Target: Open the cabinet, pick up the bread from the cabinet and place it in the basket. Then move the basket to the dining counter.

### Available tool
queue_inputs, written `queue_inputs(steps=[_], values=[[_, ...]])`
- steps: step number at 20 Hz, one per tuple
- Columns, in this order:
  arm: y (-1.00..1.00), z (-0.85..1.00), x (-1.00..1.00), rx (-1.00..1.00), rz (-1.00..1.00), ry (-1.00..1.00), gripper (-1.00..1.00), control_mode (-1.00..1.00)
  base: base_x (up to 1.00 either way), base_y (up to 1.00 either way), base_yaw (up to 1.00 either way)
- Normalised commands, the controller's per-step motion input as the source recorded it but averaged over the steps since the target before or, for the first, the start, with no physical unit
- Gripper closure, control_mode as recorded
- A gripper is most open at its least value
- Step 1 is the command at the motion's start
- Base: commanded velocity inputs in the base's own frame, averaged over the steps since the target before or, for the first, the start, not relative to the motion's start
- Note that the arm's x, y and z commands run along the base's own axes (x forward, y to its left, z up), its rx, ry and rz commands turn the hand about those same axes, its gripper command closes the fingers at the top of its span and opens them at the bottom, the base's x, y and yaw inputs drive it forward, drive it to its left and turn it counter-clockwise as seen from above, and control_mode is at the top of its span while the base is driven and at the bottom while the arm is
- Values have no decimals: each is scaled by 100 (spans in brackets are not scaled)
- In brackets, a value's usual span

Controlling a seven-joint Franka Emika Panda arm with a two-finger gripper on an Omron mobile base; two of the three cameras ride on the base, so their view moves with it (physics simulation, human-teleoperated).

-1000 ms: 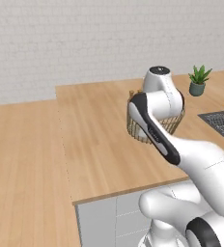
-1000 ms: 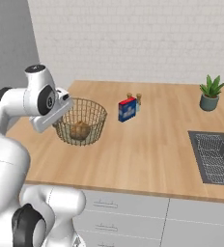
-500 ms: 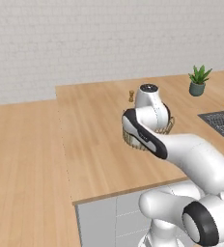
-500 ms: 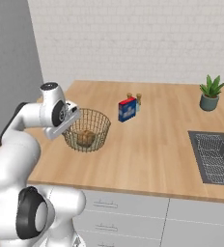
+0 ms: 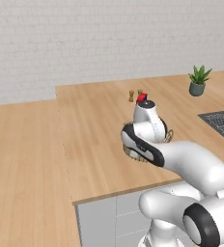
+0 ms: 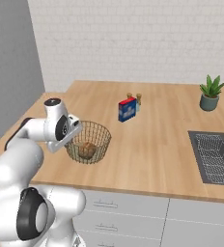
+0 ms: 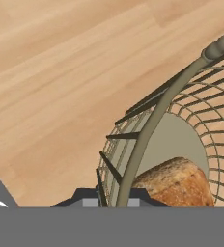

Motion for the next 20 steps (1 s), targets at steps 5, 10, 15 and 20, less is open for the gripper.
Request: queue_inputs(steps=[5,10,15,20], values=[[6,-30,0,0,-2,12,-100,-100,0,0,0],[1,-13,1,0,0,7,-100,-100,0,0,0],[0,-2,0,0,-1,0,-100,-100,0,0,0],[3,11,0,-1,-8,1,-100,-100,0,0,0]])
